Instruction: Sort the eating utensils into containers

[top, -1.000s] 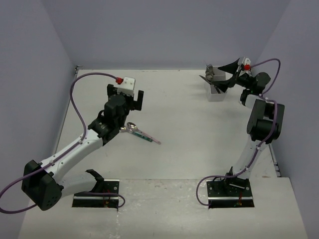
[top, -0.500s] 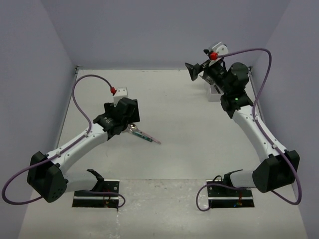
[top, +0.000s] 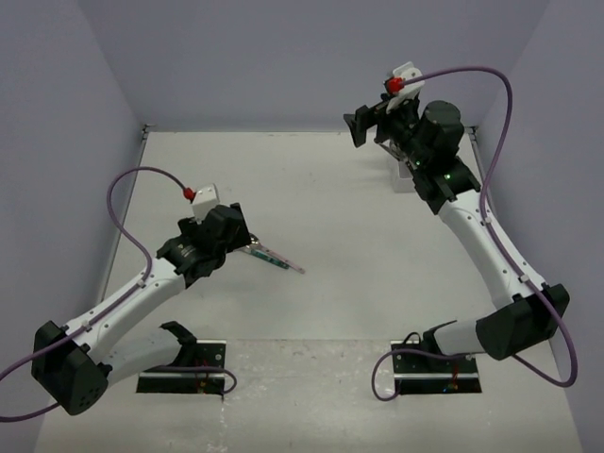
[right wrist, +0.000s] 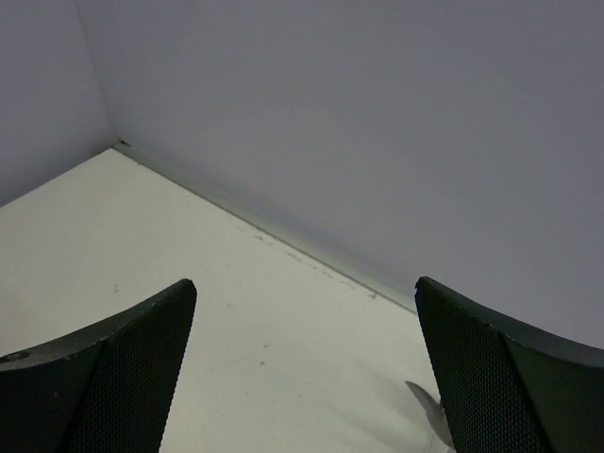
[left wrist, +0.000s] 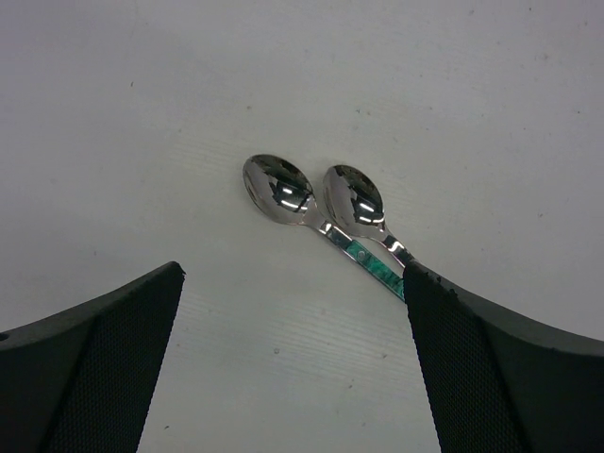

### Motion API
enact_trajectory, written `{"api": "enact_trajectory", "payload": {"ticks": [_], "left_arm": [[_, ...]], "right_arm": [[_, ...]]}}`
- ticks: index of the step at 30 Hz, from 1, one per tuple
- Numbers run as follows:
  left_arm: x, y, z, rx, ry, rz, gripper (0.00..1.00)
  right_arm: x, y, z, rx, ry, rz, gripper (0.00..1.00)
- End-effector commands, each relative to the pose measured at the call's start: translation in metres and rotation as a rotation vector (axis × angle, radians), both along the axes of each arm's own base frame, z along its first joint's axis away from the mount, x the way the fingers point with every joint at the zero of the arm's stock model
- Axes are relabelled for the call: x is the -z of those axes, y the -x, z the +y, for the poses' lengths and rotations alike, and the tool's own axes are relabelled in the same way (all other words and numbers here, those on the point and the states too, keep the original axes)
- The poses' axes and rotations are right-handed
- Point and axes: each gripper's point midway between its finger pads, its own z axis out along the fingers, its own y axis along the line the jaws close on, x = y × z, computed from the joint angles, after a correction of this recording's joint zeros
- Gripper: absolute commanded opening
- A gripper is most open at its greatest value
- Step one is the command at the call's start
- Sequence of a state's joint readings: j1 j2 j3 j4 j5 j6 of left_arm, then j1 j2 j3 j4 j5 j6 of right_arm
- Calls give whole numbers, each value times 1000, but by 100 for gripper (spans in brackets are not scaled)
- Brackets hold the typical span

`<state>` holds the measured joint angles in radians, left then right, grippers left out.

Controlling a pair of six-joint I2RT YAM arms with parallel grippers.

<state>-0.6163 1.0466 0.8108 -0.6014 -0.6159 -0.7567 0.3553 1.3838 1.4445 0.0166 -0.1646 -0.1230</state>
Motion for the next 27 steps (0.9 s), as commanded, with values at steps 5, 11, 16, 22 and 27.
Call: {"api": "enact_trajectory", "payload": {"ticks": [5,11,16,22,27], "left_arm": [[27,1,-16,-95,179,23,100],[58,-10,-38,-131,240,105,93],[79,-19,-47,-170,233,161,88],[102,-18,-41,-271,204,210,80],[116,-32,-59,-210,213,239,79]], "right_arm": [[57,3,-22,189,-188,224,99],[121,30,-56,383,-320,361,99],[144,43,-69,458,-307,432,99],[148,49,-84,525,-297,425,99],[147,50,-87,533,-291,418,99]]}}
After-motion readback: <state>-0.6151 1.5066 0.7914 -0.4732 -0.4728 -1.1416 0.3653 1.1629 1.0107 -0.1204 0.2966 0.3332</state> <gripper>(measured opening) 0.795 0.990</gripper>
